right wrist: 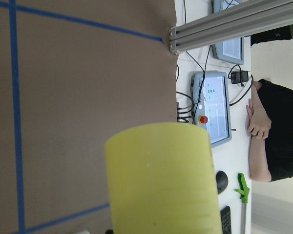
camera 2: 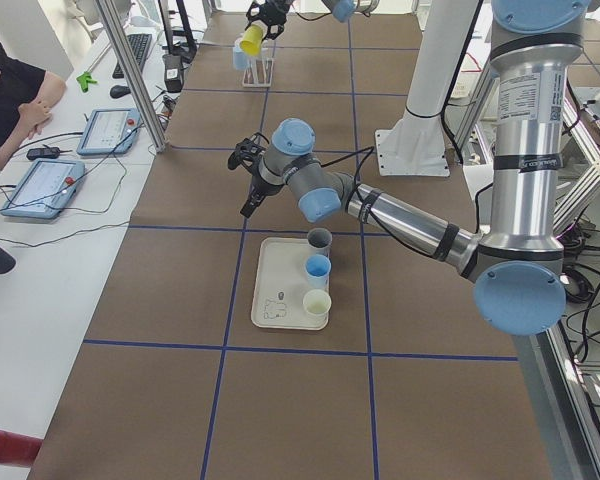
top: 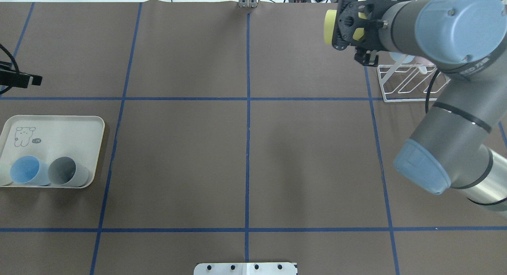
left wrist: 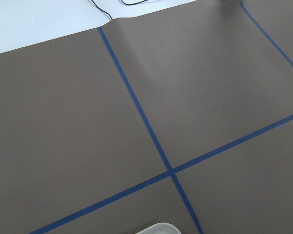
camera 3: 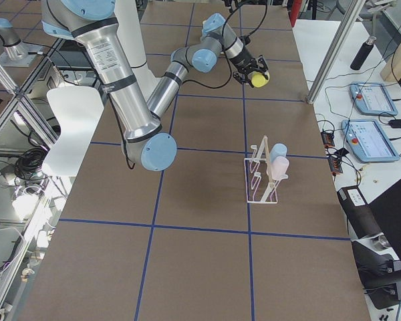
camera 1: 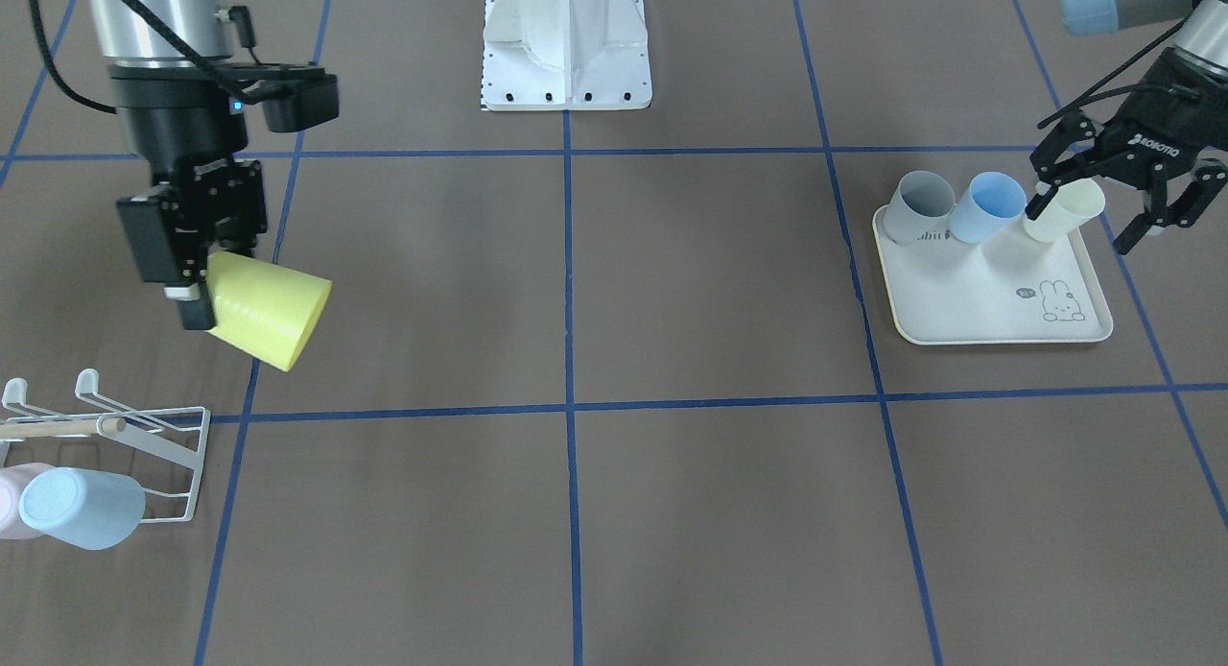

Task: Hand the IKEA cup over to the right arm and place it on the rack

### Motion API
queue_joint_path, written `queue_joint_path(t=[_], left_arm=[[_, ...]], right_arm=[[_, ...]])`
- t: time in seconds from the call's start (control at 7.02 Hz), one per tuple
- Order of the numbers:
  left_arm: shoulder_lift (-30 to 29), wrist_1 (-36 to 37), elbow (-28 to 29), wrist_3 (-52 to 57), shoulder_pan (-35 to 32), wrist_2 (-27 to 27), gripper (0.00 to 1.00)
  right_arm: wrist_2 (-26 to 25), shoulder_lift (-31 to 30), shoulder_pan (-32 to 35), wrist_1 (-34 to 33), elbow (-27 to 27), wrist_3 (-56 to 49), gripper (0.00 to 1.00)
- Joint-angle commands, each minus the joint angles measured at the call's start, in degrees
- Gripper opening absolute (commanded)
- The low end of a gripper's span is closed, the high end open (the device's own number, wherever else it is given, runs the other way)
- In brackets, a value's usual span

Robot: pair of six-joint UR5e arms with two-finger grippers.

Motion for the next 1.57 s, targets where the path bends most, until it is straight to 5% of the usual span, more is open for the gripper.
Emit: queue_joint_path(t=[0.0,0.43,0.85,1.42], left_arm=[[0.9,-0.1,0.0,1.4,-1.1,-1.1,1.0],[1.0,-0.2,-0.1,1.4,-1.1,-1.1,1.0],[1.0,-0.3,0.0,1.3,-1.1,-1.1,1.0],[1.0,-0.6,0.5,1.2,-1.1,-1.0,1.0]], right_arm=[[-4.8,-6.0,4.8,-2.8,1.8,-18.8,0.21],[-4.7,-8.5,14.7,-2.7,-1.9,-42.4,0.27],[-4.4,-11.9,16.2,16.0,-14.6,-46.1,0.25],[-4.6,-12.3,16.6,18.3,-20.5,-52.2,0.28]])
